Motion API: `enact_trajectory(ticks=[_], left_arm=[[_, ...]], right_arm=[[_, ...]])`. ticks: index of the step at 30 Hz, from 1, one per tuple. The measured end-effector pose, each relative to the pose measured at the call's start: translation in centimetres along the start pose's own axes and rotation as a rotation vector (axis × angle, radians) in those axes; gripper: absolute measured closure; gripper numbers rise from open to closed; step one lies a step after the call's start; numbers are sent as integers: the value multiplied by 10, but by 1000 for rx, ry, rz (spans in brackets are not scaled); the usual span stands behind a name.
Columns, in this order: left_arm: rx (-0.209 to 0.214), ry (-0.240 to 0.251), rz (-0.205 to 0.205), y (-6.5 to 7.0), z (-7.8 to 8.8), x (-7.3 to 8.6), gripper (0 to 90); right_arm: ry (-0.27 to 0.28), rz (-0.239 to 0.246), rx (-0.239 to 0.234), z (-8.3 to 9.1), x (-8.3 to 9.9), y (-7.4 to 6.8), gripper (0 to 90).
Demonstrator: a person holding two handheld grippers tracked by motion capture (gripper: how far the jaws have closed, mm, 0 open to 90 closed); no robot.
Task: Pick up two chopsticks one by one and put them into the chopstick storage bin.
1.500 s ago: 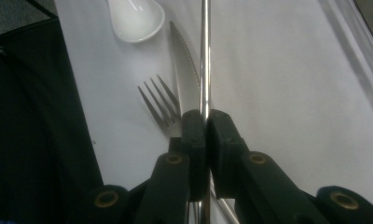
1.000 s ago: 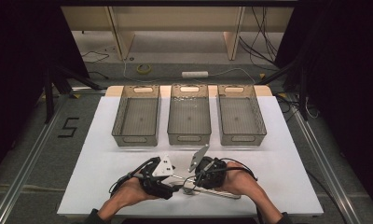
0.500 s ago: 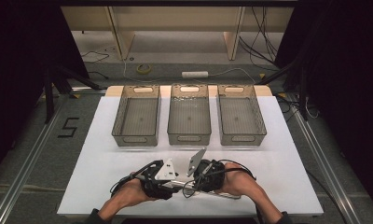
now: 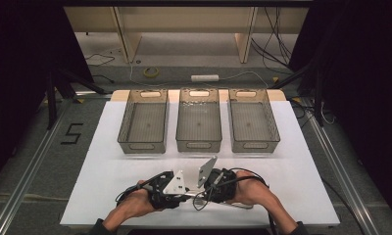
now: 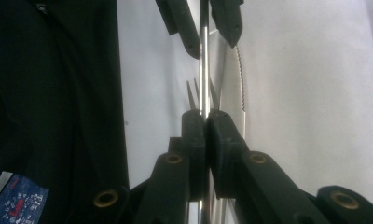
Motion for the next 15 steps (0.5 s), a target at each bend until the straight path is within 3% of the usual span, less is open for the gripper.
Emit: enact_trajectory(ticks=[4, 6, 10, 13, 15], left_arm=[[41, -20, -22, 5, -1, 1, 801], [67, -27, -35, 8, -2, 1, 842], [49, -28, -9, 4, 1, 1, 853], [22, -22, 26, -3, 6, 5, 854], [-4, -8, 55, -8, 8, 5, 854]], right_arm=[[1, 27, 4, 0, 1, -1, 836], [7, 15, 14, 1, 1, 0, 801], [63, -5, 31, 5, -1, 4, 702], [117, -58, 61, 13, -3, 9, 560], [138, -94, 88, 19, -3, 13, 533]])
Point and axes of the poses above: each handheld gripper's, and its own axes: z roughly backward along the jaws, x roughly out of its underside, y roughly to its right, the point moved 5 cm from there along -z, roughly forward along the jaws, and after that the axes turned 4 degrees about x, right-handed, at the moved point
